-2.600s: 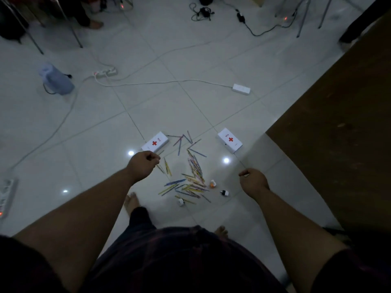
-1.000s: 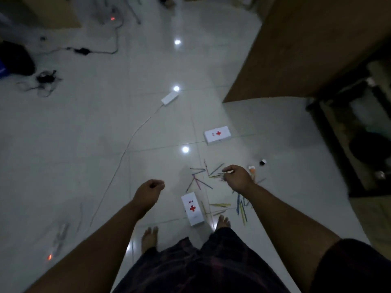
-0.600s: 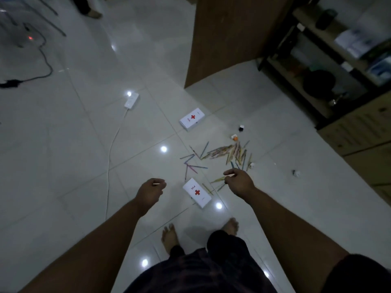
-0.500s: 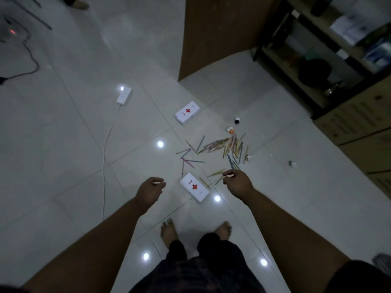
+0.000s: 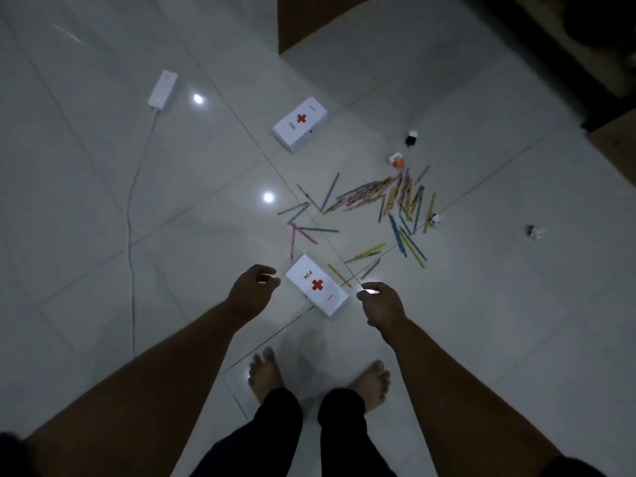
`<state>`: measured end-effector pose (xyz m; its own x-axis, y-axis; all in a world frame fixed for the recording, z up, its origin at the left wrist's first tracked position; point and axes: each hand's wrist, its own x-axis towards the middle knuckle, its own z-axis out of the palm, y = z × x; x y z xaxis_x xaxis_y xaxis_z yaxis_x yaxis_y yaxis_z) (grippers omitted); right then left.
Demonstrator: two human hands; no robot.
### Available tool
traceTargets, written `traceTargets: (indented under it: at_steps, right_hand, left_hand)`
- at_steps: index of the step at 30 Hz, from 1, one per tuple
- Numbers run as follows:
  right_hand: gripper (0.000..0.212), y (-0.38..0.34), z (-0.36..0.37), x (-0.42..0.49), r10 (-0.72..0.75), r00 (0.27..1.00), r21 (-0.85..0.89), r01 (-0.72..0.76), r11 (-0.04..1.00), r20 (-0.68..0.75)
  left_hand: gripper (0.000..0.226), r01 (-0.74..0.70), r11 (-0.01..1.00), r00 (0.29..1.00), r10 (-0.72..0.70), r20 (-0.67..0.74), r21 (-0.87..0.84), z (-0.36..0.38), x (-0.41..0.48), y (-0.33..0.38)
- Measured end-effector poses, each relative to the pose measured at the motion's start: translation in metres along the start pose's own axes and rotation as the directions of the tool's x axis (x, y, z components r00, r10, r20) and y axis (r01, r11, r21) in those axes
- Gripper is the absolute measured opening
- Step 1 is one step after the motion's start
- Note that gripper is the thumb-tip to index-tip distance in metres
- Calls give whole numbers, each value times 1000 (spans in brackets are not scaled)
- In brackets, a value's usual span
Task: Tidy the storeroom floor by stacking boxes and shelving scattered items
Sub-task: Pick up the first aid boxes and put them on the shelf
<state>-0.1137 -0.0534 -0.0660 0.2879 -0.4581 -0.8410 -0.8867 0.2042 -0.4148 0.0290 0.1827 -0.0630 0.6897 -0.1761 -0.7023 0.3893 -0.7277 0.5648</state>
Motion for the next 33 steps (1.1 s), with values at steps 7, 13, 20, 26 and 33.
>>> traceTargets:
  at_steps: [7,13,20,26,33]
  right_hand:
    - [65,80,74,138,198,979,254,-204,945,50]
    - [80,134,124,225,300,946,292,-323,900,120]
    - [57,140,141,236,233,962,379,-271,885,144]
    - [44,113,109,190,168,986,346,-157,925,-2]
    - [30,63,36,78,100,992,476,-52,878,-77]
  left_hand:
    - [45,-24,983,1000,21,14,183,93,141,-95]
    - [67,-11,985,999,2,55,170,152,221,-134]
    - [48,11,953,1000,-16,15,304,164,244,-144]
    - [30,44,949,995,-14,-96,312,137,201,-121]
    - [23,35,996,997,-29,-68,85,93,85,-30]
